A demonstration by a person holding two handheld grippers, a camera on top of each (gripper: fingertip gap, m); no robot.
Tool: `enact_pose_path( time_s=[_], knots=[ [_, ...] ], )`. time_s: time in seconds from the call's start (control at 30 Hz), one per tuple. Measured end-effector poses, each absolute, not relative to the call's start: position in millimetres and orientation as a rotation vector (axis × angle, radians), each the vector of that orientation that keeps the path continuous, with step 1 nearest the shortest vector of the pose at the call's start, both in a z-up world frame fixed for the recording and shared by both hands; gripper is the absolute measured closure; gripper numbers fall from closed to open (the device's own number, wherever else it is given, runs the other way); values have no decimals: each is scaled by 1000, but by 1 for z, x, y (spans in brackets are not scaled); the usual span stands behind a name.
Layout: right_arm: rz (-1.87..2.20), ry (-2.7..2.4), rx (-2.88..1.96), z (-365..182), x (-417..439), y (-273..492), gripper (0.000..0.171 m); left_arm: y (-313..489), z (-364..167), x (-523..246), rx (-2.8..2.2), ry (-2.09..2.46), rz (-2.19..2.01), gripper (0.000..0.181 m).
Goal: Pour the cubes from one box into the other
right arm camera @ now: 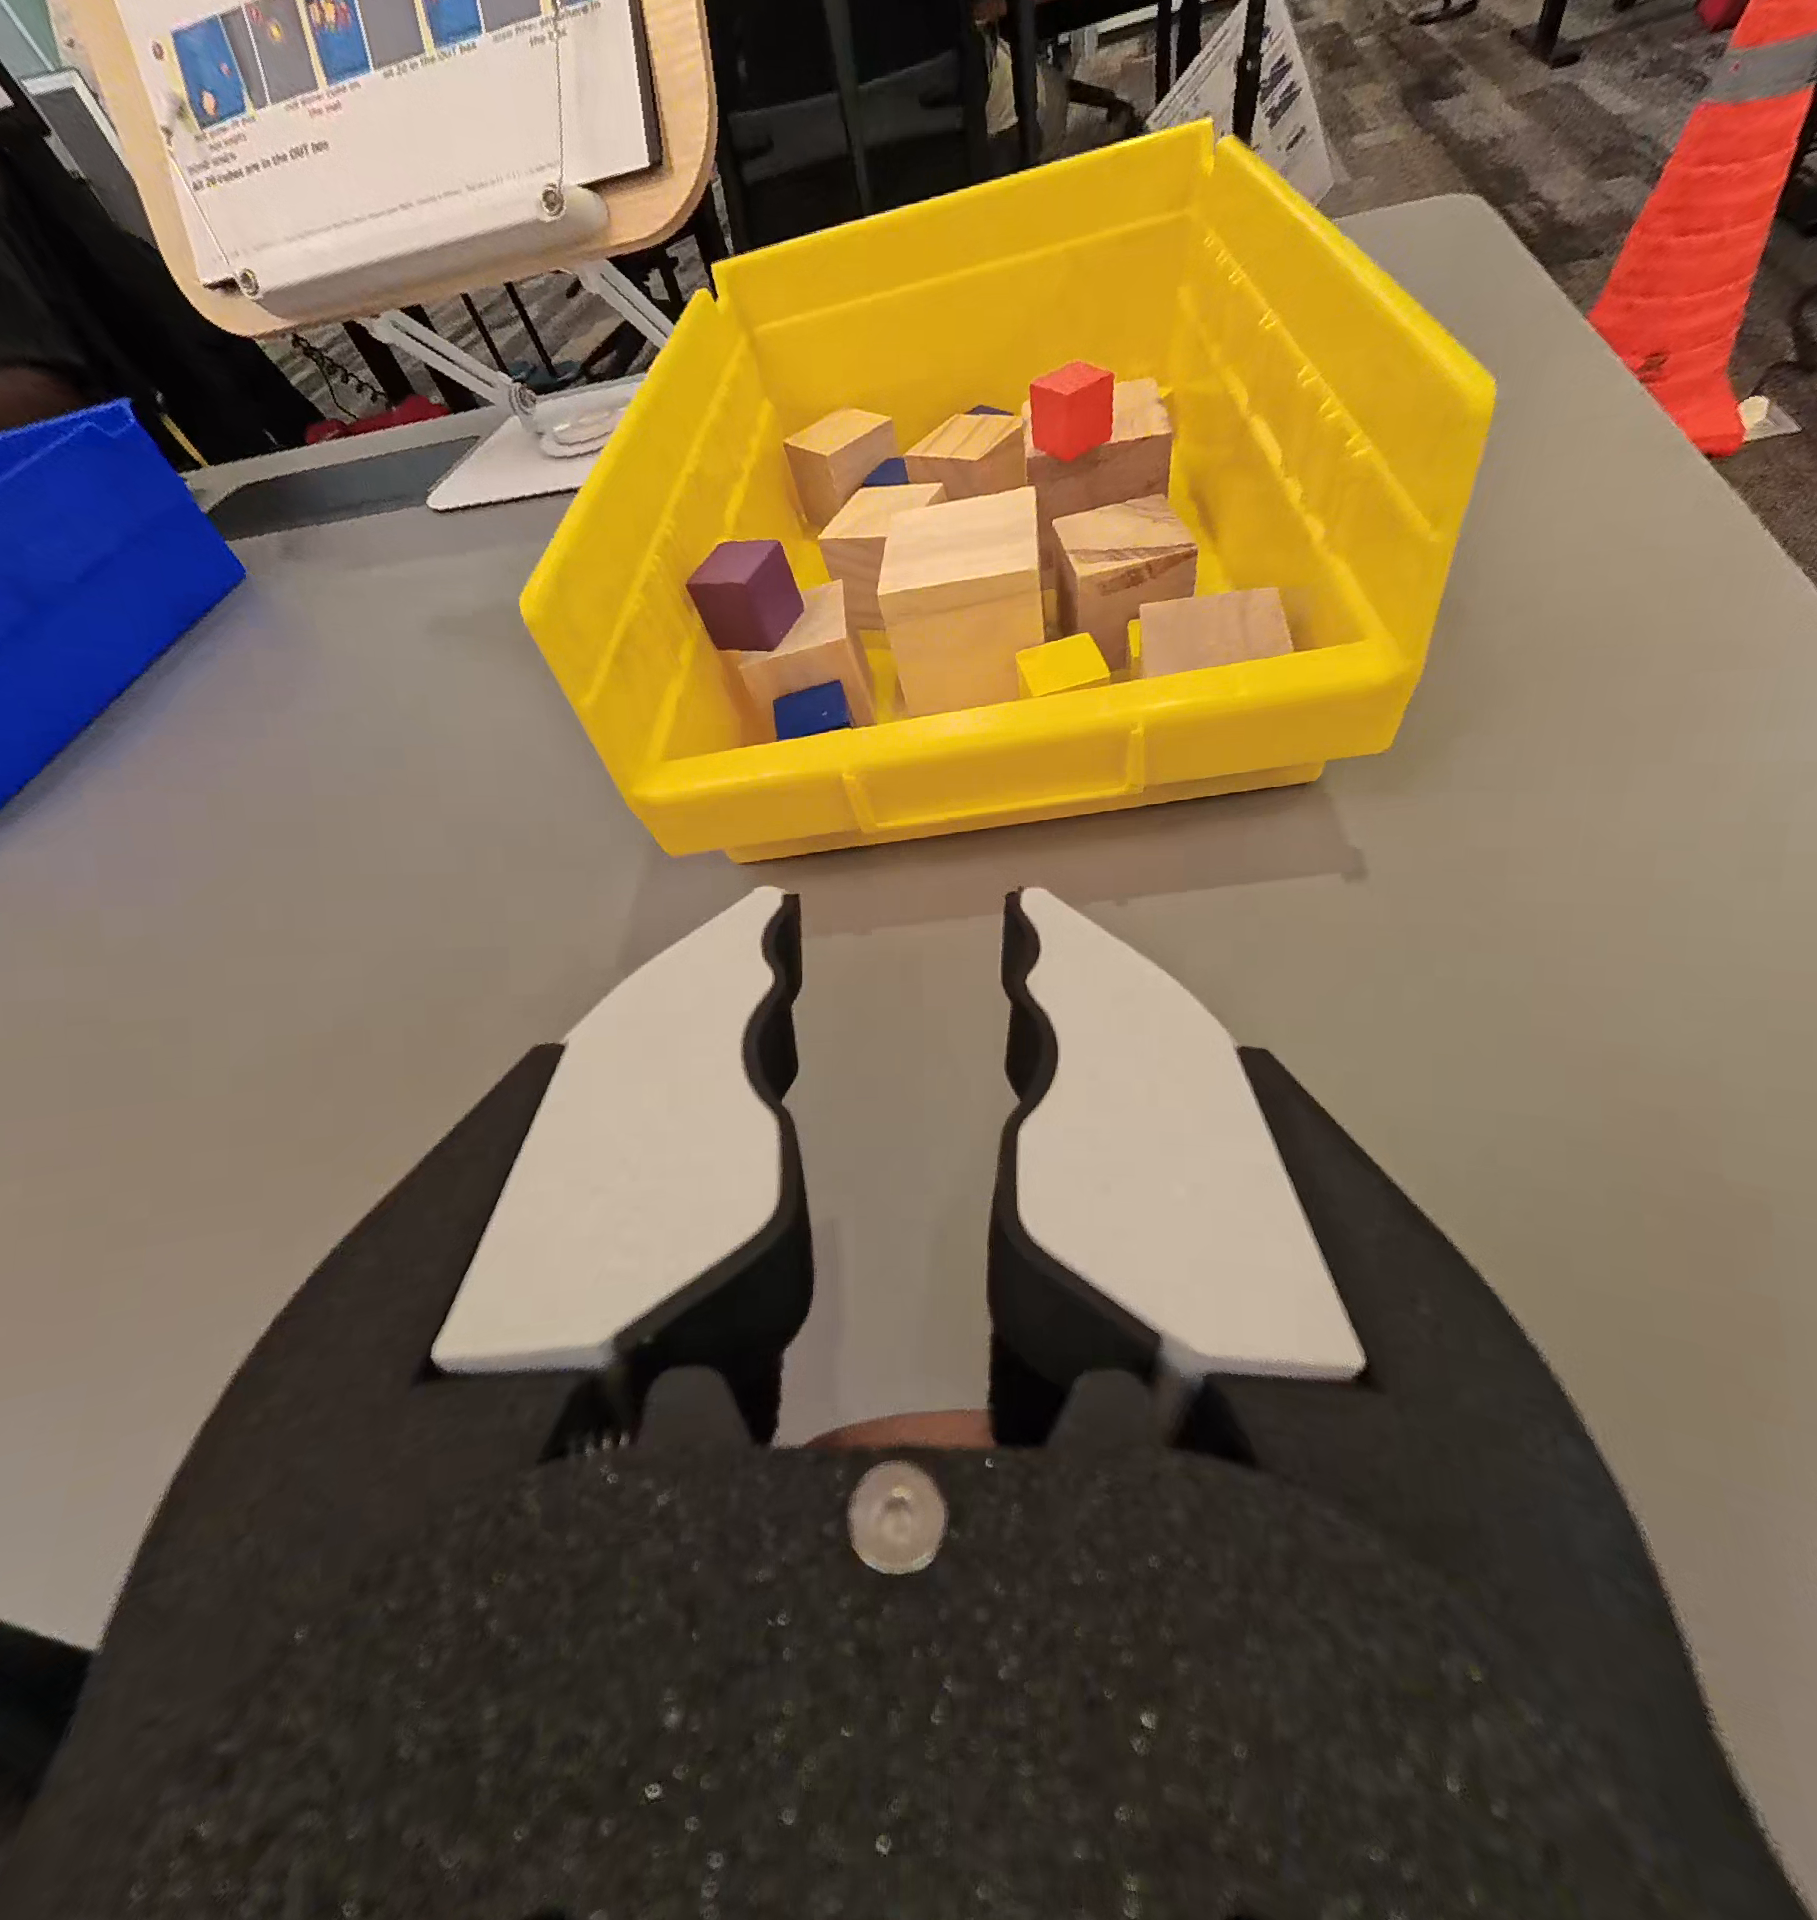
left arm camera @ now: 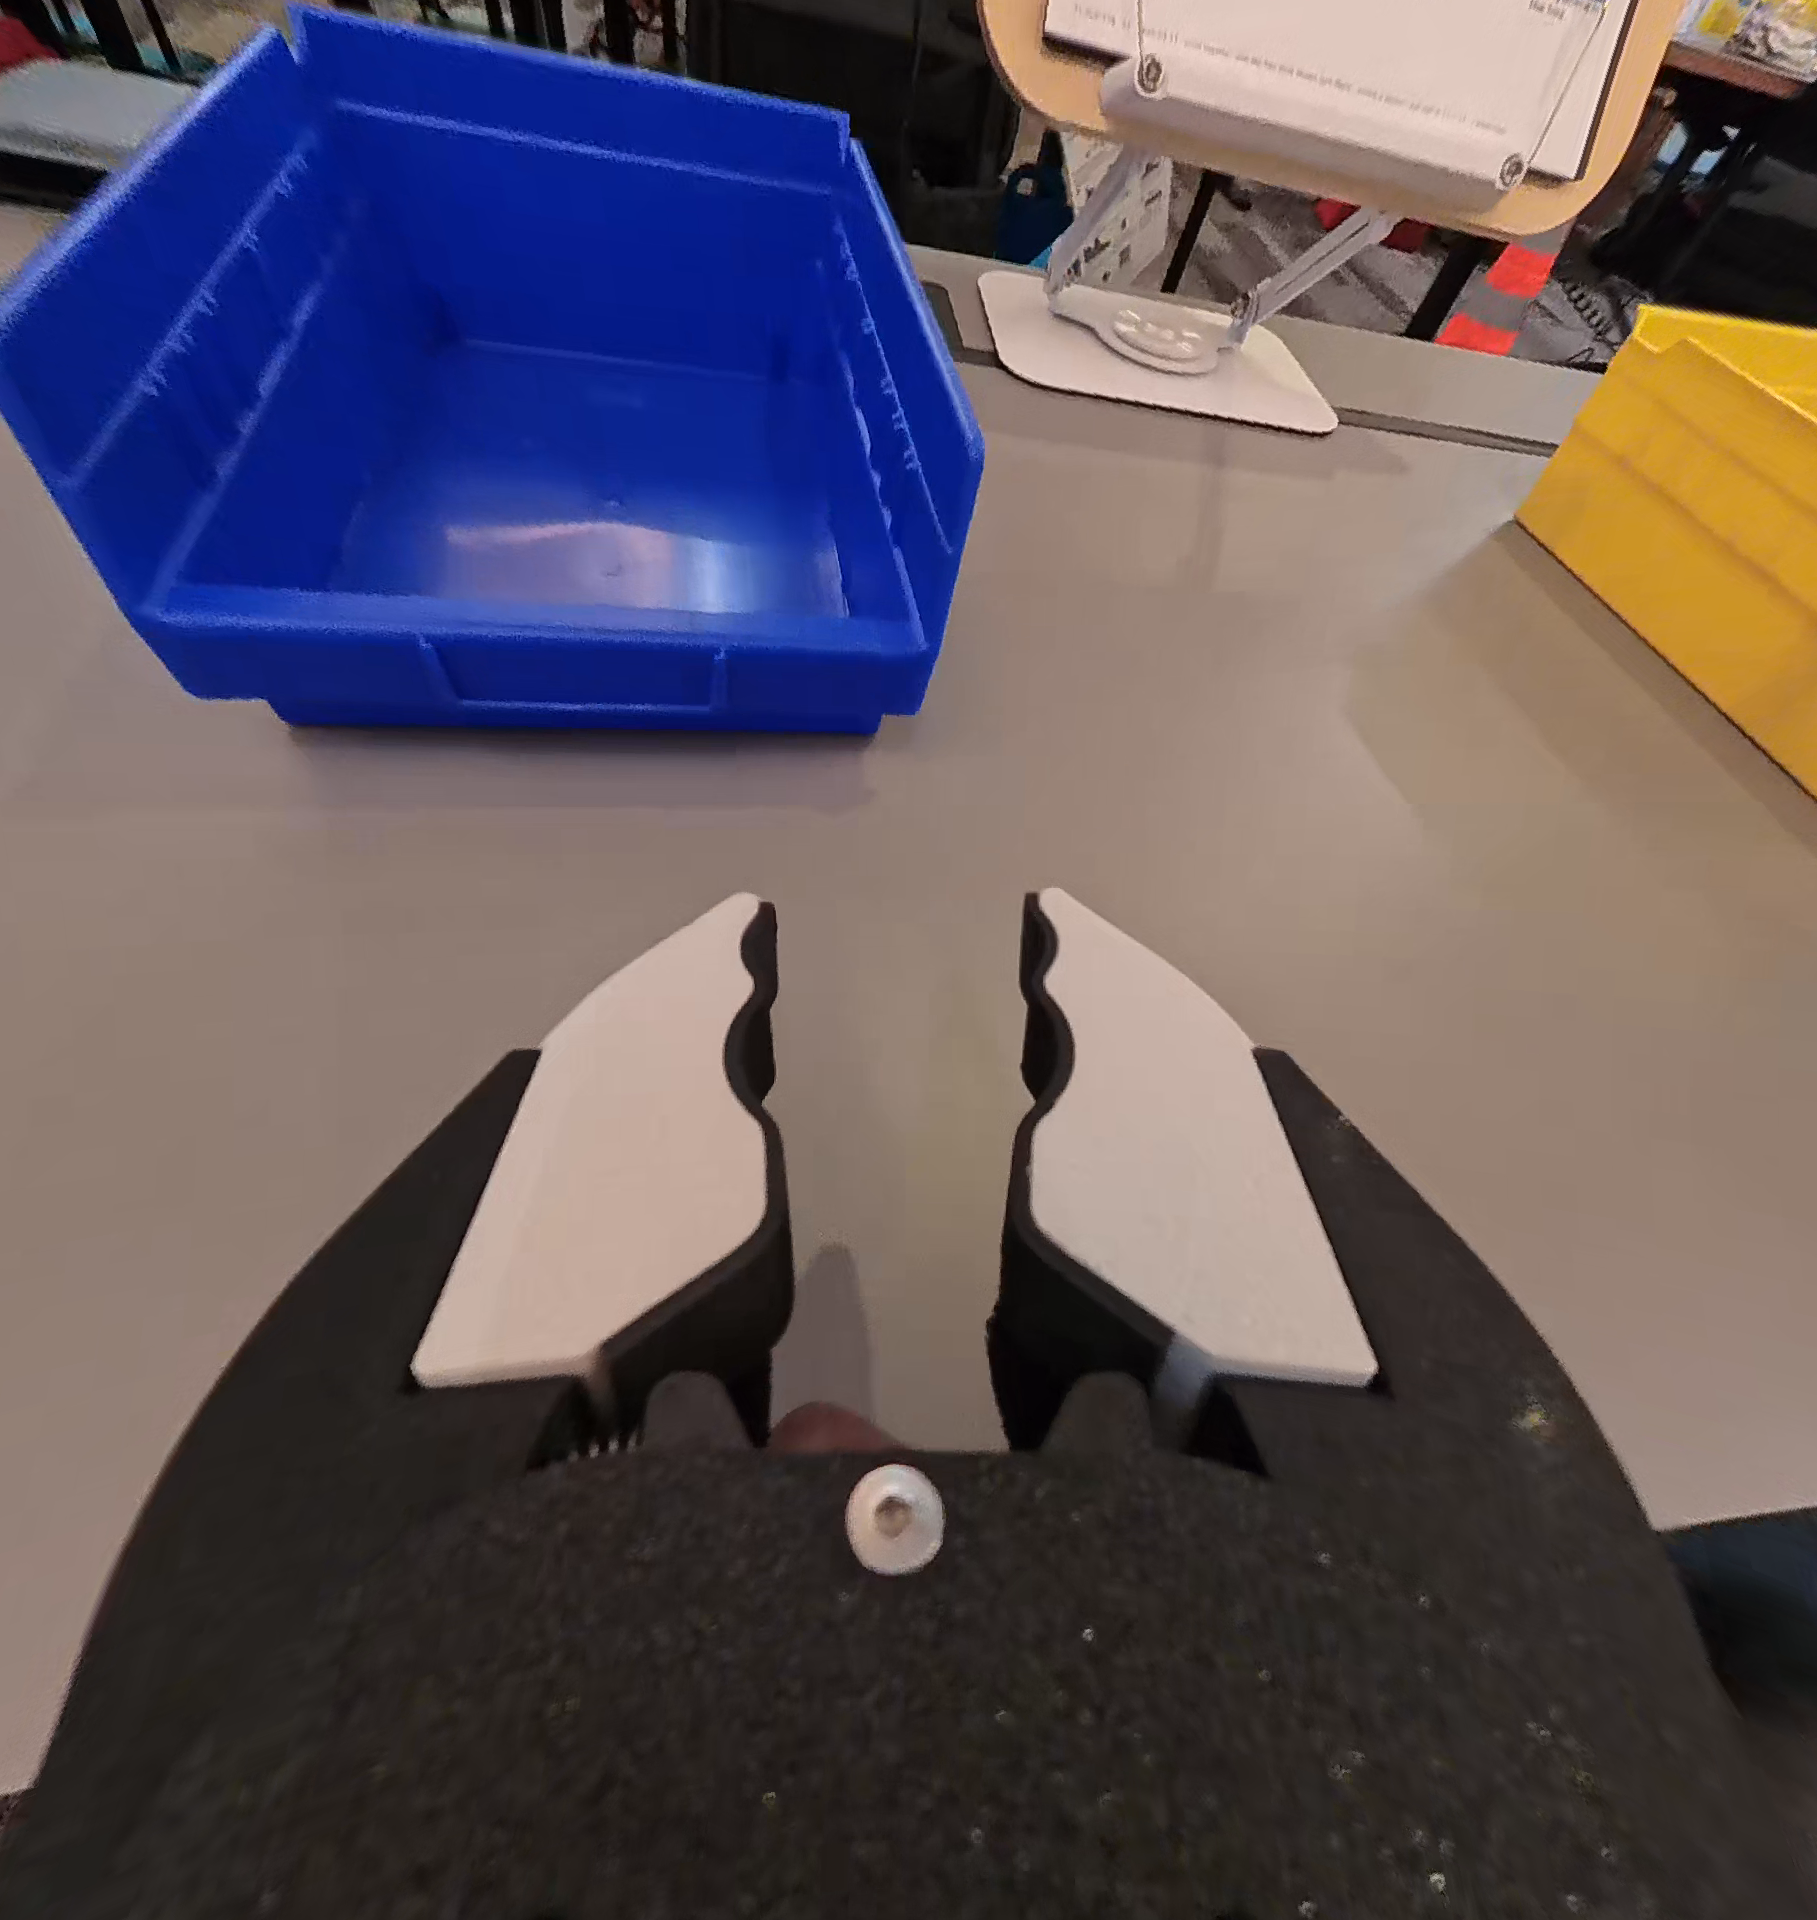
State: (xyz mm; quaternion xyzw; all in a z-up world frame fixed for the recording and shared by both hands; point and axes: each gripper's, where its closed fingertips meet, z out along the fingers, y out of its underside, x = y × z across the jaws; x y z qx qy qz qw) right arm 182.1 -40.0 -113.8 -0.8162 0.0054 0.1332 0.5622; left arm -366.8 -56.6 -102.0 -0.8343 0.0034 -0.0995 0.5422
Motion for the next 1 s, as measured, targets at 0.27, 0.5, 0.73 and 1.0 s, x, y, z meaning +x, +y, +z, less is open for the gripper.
enact_pose_path(
  time_s=[0.27,0.5,0.73,1.0],
  knots=[
    [270,29,-1927,-116,196,-49,135,-46,-107,-355,-1990,53,-228,137],
    [221,3,-1922,-115,200,-52,135,-43,-107,-329,-1993,141,-275,131],
    [136,179,-1788,-93,250,4,133,-46,-98,-106,-1965,701,-482,119],
    [186,57,-1868,-111,236,9,127,35,-119,72,-2015,687,-477,108]
  ],
)
